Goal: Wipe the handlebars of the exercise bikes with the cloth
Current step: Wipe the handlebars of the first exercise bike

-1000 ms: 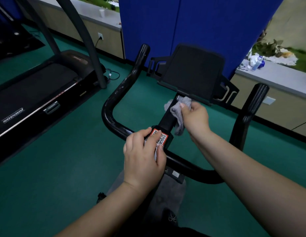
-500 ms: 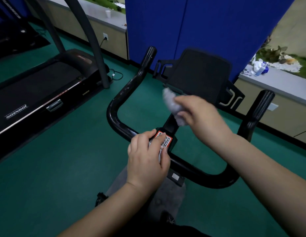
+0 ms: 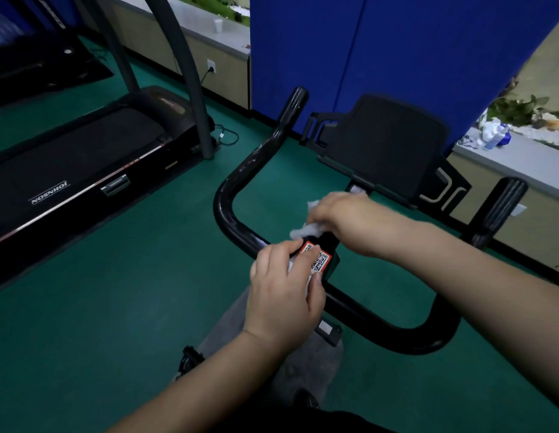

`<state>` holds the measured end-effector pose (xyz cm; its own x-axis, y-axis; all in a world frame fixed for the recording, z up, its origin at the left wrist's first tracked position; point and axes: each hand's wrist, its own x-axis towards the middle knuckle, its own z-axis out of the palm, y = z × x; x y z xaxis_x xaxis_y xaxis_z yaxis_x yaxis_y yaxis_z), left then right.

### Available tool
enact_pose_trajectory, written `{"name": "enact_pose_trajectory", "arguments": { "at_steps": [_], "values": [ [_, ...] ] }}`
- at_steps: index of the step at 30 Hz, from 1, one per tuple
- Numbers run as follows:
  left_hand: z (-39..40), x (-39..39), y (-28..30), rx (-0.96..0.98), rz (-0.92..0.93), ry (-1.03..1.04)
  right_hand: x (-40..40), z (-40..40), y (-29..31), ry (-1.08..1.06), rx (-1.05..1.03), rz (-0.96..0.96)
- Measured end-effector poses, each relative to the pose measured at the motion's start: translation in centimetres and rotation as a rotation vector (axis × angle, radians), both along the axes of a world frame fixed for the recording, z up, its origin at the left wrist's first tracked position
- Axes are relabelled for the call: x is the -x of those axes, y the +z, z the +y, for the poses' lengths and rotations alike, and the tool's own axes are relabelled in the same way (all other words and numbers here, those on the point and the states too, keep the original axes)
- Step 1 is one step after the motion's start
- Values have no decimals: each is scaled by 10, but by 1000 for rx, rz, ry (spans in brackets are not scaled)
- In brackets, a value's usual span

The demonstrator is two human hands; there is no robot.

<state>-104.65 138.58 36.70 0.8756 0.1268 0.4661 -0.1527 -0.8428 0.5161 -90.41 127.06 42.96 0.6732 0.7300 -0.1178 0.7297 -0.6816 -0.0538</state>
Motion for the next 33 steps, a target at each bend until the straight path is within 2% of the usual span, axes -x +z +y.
{"name": "enact_pose_trajectory", "arguments": {
  "at_steps": [2,4,6,8,12,15,16,19,22,24,26,30,33],
  "values": [
    [5,2,0,1,14,-45,5,0,0,-74,-132,114],
    [12,6,2,35,50,-43,10,3,7,-221,-343,95],
    [23,13,4,96,84,67,19,12,12,-319,-545,34],
    [38,18,7,168,81,216,33,28,17,-352,-626,-2],
    [75,25,9,226,81,393,62,63,11,-283,-467,-42],
    [96,25,12,215,81,431,77,77,-5,-106,-267,62],
    [100,23,15,215,68,414,79,74,-7,-82,-288,125],
    [101,10,28,198,30,264,78,57,-4,-135,-565,232],
    [86,-13,36,107,61,8,81,35,-7,-315,-774,75],
    [72,-27,33,4,153,-180,86,25,-16,-456,-780,59],
    [66,-33,25,-150,219,-301,89,19,-27,-504,-737,61],
    [97,-41,9,-364,146,-450,94,20,-37,-428,-710,24],
    [137,-59,7,-492,81,-435,97,19,-36,-414,-626,38]
  ]
}}
